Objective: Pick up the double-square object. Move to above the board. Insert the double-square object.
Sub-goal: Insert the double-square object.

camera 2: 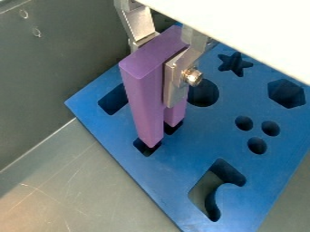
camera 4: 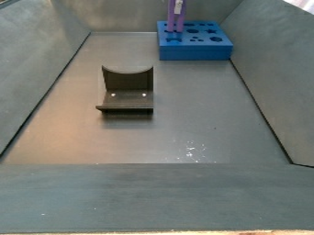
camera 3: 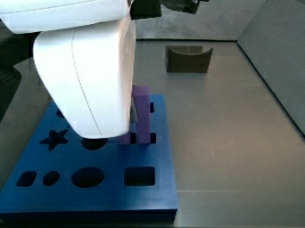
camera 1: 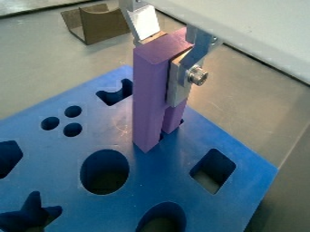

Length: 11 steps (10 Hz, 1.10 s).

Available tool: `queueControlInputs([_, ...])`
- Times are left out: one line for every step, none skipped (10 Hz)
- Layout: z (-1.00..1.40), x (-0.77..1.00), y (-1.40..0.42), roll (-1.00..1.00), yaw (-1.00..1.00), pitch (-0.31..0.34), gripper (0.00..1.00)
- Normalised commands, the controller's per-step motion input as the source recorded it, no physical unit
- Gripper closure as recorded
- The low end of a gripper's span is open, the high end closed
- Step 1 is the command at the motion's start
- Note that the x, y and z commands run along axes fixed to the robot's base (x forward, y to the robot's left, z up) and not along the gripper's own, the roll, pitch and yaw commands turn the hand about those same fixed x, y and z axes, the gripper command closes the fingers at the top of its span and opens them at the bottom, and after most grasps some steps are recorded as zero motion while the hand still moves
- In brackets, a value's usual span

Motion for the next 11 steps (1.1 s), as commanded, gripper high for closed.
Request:
queueControlInputs([-0.14, 0.2, 0.0, 0.12, -0.07, 0.0, 1.0])
queueControlInputs([-0.13, 0.26, 0.01, 0.21, -0.07, 0.123, 1.0])
queueControlInputs([-0.15, 0.13, 0.01, 0.12, 0.0, 0.069, 1.0])
queueControlInputs([-0.19, 0.0, 0.0, 0.1, 0.0, 0.0, 1.0])
queueControlInputs([-0.29, 0.0, 0.0, 0.0, 0.0, -0.023, 1.0])
queueControlInputs([-0.45, 0.0, -0.01, 0.0, 0.0, -0.106, 1.0])
queueControlInputs([-0.63, 0.0, -0.07, 0.0, 0.0, -0.111, 1.0])
queueControlInputs([-0.67, 0.07, -0.06, 0.0, 0.0, -0.031, 1.0])
queueControlInputs([-0.69, 0.1, -0.07, 0.0, 0.0, -0.02, 1.0])
queueControlInputs([-0.71, 0.13, -0.07, 0.0, 0.0, 0.0, 1.0])
queueControlInputs([-0.74, 0.16, -0.08, 0.0, 0.0, 0.0, 1.0])
